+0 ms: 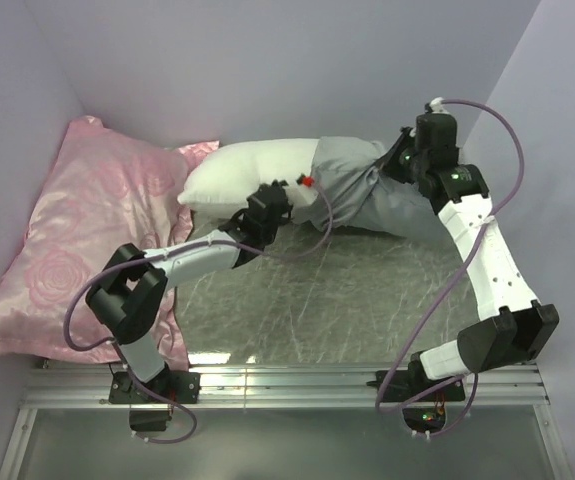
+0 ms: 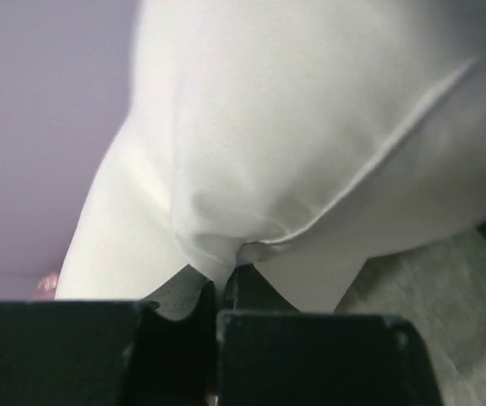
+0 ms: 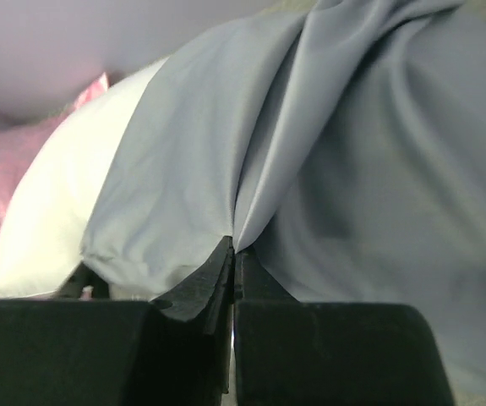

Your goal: Remove the pillowcase from the pillow

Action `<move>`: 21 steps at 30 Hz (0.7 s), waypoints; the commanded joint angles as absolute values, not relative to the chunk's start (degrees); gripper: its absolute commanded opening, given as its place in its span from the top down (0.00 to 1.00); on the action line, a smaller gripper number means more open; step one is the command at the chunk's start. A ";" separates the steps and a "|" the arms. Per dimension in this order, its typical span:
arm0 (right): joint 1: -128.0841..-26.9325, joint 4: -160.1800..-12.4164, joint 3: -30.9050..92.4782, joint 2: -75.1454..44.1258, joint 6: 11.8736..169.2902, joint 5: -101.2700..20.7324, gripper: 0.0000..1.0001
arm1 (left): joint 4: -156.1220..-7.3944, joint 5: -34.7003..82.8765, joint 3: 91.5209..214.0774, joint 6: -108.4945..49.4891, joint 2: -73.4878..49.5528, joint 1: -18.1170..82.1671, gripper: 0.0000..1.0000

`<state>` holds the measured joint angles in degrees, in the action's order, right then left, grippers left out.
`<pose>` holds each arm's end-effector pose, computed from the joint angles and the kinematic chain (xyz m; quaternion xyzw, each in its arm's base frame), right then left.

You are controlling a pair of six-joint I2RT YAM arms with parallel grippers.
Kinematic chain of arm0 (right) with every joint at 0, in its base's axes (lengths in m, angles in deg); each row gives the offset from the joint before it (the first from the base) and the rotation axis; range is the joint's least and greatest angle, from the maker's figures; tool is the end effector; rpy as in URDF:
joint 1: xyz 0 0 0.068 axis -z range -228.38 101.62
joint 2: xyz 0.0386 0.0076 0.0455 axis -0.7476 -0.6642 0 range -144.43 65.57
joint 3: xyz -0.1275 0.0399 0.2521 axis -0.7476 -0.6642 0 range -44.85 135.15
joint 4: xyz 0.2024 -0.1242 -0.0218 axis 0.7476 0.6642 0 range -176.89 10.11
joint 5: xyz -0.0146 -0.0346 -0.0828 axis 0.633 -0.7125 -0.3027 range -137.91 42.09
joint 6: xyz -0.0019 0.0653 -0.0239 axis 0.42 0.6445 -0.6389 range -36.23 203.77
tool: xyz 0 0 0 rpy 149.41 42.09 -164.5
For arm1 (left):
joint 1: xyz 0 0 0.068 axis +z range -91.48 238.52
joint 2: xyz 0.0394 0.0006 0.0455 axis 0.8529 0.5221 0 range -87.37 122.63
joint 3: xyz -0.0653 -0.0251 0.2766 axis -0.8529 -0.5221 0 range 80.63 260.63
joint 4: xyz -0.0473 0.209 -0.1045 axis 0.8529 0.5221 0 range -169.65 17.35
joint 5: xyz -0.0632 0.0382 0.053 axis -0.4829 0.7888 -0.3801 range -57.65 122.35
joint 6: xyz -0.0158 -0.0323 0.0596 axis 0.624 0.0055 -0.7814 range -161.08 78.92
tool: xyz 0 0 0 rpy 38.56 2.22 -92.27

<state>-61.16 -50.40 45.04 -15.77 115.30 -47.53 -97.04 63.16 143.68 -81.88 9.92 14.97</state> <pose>0.2950 0.0673 0.4181 0.1379 0.8457 0.1970 0.4764 0.3014 -0.2467 0.2783 0.4026 0.6801 0.1995 0.5793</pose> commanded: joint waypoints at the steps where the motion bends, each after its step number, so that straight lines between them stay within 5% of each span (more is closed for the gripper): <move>1: -53.60 -53.50 50.86 -15.37 116.29 -45.74 1.00 | -99.44 77.58 155.03 -75.82 10.09 18.44 1.00; 10: -43.81 -48.92 58.85 -18.98 116.90 -42.21 0.97 | -86.73 82.90 170.62 -68.96 13.09 22.66 1.00; 14: -47.49 -47.20 62.54 -22.21 114.80 -37.98 0.64 | -82.68 80.08 174.83 -66.23 13.52 22.05 1.00; 17: -52.94 -46.02 62.56 -22.15 111.63 -46.04 0.42 | -77.58 79.64 179.06 -63.85 15.89 22.05 1.00; 21: -53.83 -48.22 57.20 -16.35 109.87 -51.16 0.29 | -62.54 78.50 191.68 -56.40 22.30 22.23 1.00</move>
